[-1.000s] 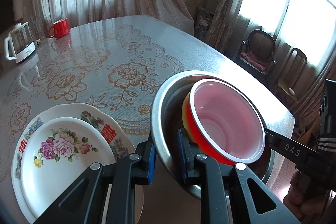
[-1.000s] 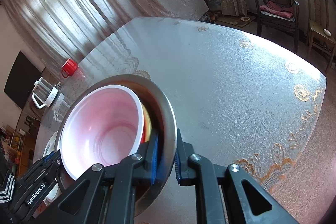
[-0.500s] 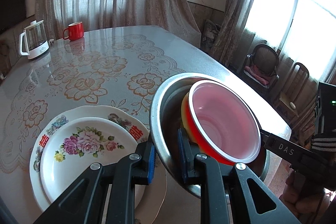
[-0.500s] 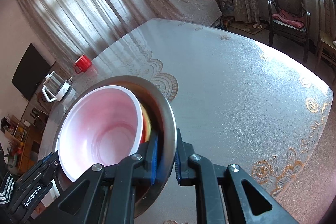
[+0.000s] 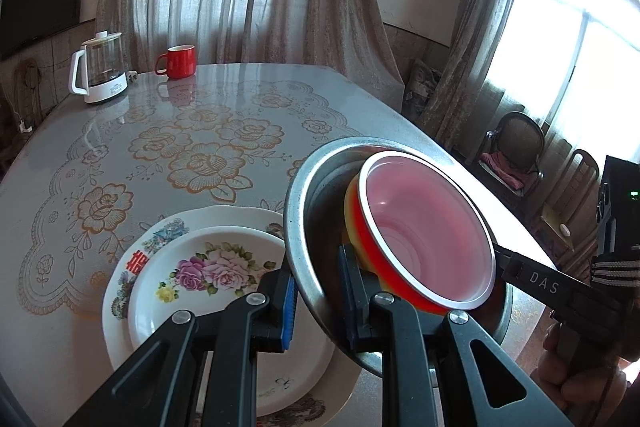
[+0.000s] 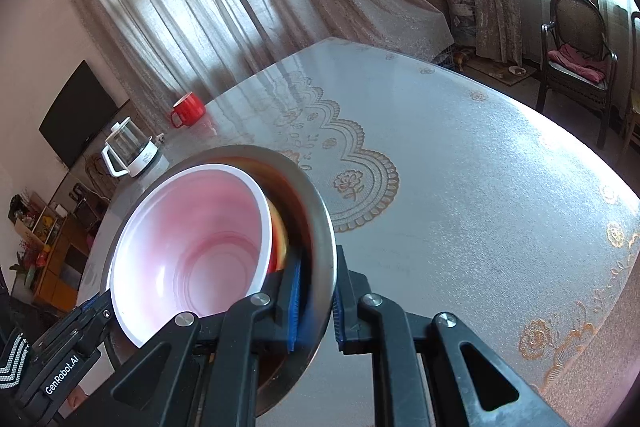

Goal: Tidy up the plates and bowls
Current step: 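Lift the nested bowl stack with both grippers over the plate stack, then lower the bowl stack onto the pink-rose plate with both grippers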

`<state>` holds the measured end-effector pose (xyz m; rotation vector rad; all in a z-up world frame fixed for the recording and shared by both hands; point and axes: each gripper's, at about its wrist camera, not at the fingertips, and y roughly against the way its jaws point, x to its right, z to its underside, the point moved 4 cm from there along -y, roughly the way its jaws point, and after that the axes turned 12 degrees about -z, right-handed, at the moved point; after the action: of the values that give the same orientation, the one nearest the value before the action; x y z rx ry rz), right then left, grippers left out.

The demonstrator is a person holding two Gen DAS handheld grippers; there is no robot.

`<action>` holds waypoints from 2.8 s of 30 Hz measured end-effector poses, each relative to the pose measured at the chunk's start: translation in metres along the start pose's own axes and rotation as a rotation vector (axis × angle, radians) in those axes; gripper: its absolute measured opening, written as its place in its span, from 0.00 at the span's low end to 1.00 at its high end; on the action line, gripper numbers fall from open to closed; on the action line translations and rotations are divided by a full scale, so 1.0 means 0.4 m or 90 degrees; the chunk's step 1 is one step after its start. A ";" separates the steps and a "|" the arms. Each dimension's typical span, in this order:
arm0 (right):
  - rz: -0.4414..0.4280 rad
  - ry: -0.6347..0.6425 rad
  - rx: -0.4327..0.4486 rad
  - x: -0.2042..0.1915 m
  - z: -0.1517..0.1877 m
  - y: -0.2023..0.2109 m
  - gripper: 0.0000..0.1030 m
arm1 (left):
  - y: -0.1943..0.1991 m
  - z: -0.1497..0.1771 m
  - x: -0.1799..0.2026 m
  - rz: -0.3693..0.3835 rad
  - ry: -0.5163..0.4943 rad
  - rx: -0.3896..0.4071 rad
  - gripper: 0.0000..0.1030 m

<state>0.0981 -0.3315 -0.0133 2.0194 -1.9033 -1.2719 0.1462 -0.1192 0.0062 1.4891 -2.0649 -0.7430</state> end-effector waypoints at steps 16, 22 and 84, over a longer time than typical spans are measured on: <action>-0.060 0.080 -0.043 -0.165 -0.005 -0.096 0.12 | 0.021 0.005 -0.187 -0.058 0.079 0.012 0.19; -0.077 0.107 -0.064 -0.229 0.014 -0.139 0.12 | 0.025 0.020 -0.247 -0.077 0.104 0.009 0.19; -0.099 0.087 -0.133 -0.231 0.123 -0.192 0.21 | 0.009 0.128 -0.291 -0.051 0.107 -0.069 0.25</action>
<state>0.1400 -0.2123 -0.0441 2.1166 -1.5137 -1.2697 0.1432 0.0003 -0.0372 1.5268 -1.8217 -0.7230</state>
